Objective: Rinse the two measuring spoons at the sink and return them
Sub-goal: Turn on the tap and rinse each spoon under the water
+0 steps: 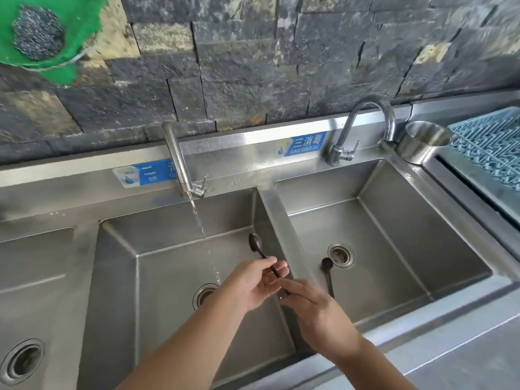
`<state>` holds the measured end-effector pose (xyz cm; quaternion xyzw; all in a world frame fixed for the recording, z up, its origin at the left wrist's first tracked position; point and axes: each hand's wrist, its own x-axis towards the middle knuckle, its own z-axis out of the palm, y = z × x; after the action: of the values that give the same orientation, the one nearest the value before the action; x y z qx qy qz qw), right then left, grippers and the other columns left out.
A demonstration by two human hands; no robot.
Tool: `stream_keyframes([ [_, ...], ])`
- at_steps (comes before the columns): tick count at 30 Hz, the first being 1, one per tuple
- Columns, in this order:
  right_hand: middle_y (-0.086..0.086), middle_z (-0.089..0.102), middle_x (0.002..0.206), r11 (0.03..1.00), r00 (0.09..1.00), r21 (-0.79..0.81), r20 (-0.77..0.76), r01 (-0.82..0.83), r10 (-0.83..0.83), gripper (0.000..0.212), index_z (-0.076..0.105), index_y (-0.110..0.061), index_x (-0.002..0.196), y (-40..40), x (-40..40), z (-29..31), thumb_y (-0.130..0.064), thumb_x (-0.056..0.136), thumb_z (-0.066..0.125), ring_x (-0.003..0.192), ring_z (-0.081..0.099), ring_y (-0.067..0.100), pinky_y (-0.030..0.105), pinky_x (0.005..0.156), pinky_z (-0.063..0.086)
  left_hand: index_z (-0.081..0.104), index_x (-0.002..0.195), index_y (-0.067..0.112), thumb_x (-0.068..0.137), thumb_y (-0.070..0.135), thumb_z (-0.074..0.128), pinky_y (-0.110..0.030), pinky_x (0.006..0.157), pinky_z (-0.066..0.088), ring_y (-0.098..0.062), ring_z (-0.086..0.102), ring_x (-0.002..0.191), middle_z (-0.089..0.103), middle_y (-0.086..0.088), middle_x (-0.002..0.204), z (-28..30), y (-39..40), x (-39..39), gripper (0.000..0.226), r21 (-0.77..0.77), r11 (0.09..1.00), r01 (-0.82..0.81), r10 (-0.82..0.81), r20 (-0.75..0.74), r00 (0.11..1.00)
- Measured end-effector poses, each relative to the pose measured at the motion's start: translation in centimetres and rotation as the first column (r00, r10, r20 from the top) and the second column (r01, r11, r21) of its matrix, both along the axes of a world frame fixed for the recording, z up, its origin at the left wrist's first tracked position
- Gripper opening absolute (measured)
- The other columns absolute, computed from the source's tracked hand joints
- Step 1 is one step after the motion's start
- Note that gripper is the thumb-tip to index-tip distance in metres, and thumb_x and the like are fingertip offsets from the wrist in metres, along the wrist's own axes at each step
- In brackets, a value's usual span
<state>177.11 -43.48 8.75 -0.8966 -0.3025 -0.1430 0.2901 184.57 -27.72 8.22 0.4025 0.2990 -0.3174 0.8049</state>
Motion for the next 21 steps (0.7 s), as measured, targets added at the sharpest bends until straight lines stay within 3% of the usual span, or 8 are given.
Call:
stream_keyframes([
  [3, 0.002, 0.06, 0.136, 0.973, 0.964, 0.17, -0.239, 0.157, -0.113, 0.055, 0.061, -0.017, 0.126, -1.2, -1.4, -0.1, -0.001, 0.077, 0.04, 0.121, 0.058, 0.012, 0.023, 0.097, 0.049, 0.062, 0.092, 0.005, 0.095, 0.009, 0.054, -0.024, 0.045, 0.054, -0.017, 0.07, 0.06, 0.072, -0.008, 0.074, -0.8, -1.7, 0.4, 0.008, 0.031, 0.997, 0.075, -0.076, 0.048, 0.996],
  [5, -0.011, 0.067, 0.122, 0.882, 0.871, 0.316, -0.456, 0.349, -0.182, 0.057, 0.06, -0.029, 0.125, -2.5, -1.7, -0.5, -0.006, 0.076, 0.043, 0.112, 0.063, 0.006, 0.02, 0.089, 0.052, 0.062, 0.096, 0.008, 0.094, 0.012, 0.058, -0.027, 0.048, 0.054, -0.017, 0.071, 0.062, 0.073, -0.005, 0.075, -1.5, -3.7, 0.9, 0.006, 0.082, 0.988, 0.129, -0.135, 0.083, 0.987],
  [7, -0.021, 0.071, 0.103, 0.766, 0.76, 0.347, -0.591, 0.541, -0.269, 0.045, 0.061, -0.045, 0.11, -3.9, -1.1, -1.0, -0.009, 0.085, 0.054, 0.095, 0.068, 0.001, 0.013, 0.076, 0.053, 0.064, 0.1, 0.012, 0.093, 0.015, 0.06, -0.029, 0.052, 0.055, -0.017, 0.071, 0.066, 0.074, -0.002, 0.078, -1.9, -6.1, 1.5, 0.009, 0.151, 0.97, 0.19, -0.205, 0.092, 0.974],
  [10, -0.027, 0.07, 0.089, 0.716, 0.601, 0.19, -0.705, 0.672, -0.376, 0.031, 0.059, -0.051, 0.093, -6.7, 1.5, -2.5, -0.02, 0.09, 0.063, 0.084, 0.065, -0.009, 0.01, 0.071, 0.051, 0.065, 0.104, 0.014, 0.095, 0.017, 0.058, -0.031, 0.053, 0.054, -0.02, 0.068, 0.073, 0.071, -0.005, 0.085, -2.8, -10.2, 2.9, 0.012, 0.19, 0.952, 0.242, -0.26, 0.076, 0.963],
  [14, -0.013, 0.073, 0.079, 0.677, 0.384, -0.019, -0.811, 0.736, -0.441, 0.02, 0.068, -0.04, 0.083, -11.8, 6.4, -5.8, -0.022, 0.087, 0.06, 0.075, 0.067, 0.007, 0.03, 0.069, 0.056, 0.064, 0.11, 0.011, 0.098, 0.012, 0.051, -0.027, 0.043, 0.051, -0.022, 0.063, 0.062, 0.062, -0.009, 0.079, -4.8, -16.2, 5.2, 0.018, 0.222, 0.938, 0.267, -0.284, 0.05, 0.957],
  [18, -0.015, 0.068, 0.058, 0.643, 0.224, -0.111, -0.881, 0.758, -0.417, 0.025, 0.066, -0.036, 0.059, -17.1, 10.3, -10.4, -0.023, 0.081, 0.067, 0.058, 0.062, 0.005, 0.011, 0.044, 0.041, 0.067, 0.108, 0.014, 0.094, 0.008, 0.056, -0.026, 0.051, 0.05, -0.024, 0.06, 0.067, 0.064, -0.012, 0.085, -9.5, -21.6, 7.4, 0.018, 0.336, 0.898, 0.284, -0.313, 0.036, 0.949],
  [21, -0.013, 0.062, 0.044, 0.655, 0.114, -0.225, -0.894, 0.721, -0.433, 0.028, 0.066, -0.031, 0.052, -20.5, 12.7, -14.7, -0.021, 0.078, 0.068, 0.047, 0.055, 0.005, 0.011, 0.038, 0.034, 0.073, 0.096, 0.015, 0.083, 0.008, 0.07, -0.029, 0.064, 0.048, -0.025, 0.064, 0.078, 0.073, -0.015, 0.093, -14.1, -25.1, 8.6, 0.015, 0.54, 0.782, 0.312, -0.385, 0.024, 0.923],
])
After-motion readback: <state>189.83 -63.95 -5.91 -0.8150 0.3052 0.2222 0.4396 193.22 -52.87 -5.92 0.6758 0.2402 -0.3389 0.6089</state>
